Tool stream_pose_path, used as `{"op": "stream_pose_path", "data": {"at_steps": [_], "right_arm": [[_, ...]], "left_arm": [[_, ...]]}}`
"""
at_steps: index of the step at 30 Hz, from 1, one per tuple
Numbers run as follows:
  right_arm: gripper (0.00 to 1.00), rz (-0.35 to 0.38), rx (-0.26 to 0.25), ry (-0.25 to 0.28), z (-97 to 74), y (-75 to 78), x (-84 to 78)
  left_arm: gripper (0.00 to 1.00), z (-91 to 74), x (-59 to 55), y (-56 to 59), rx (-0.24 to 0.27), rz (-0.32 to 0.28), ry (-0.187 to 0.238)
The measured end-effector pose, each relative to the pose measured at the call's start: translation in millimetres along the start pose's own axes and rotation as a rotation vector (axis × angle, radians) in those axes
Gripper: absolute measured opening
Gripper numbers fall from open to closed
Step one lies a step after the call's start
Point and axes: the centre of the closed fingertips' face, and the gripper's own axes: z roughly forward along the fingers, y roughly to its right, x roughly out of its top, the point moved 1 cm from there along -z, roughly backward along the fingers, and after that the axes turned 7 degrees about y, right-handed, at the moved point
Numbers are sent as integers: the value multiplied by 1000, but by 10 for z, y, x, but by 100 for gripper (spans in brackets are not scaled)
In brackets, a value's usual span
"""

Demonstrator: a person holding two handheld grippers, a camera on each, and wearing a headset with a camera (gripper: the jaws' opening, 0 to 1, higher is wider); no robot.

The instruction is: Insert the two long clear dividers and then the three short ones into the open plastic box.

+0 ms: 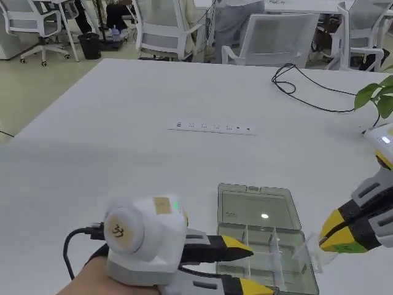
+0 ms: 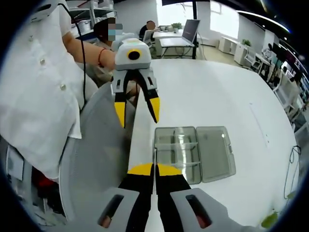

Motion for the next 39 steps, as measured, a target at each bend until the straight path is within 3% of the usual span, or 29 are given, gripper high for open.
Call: {"op": "stream_pose_path", "data": {"at_steps": [4,18,33,39], "right_arm": [[3,-18,-28,-49,23,100,-103],[3,-18,-64,-115,209,330,-317],[3,-18,-65,-162,389,499,-500],[3,-14,-57,-174,441,492,-522]], "left_arm": [[43,-42,-72,-48,21,4,-15],[65,-165,-200,-161,59,4,-31],[85,-253,-296,-242,92,-8,-36],[87,-269,-320,-255,99,-17,-35]]}}
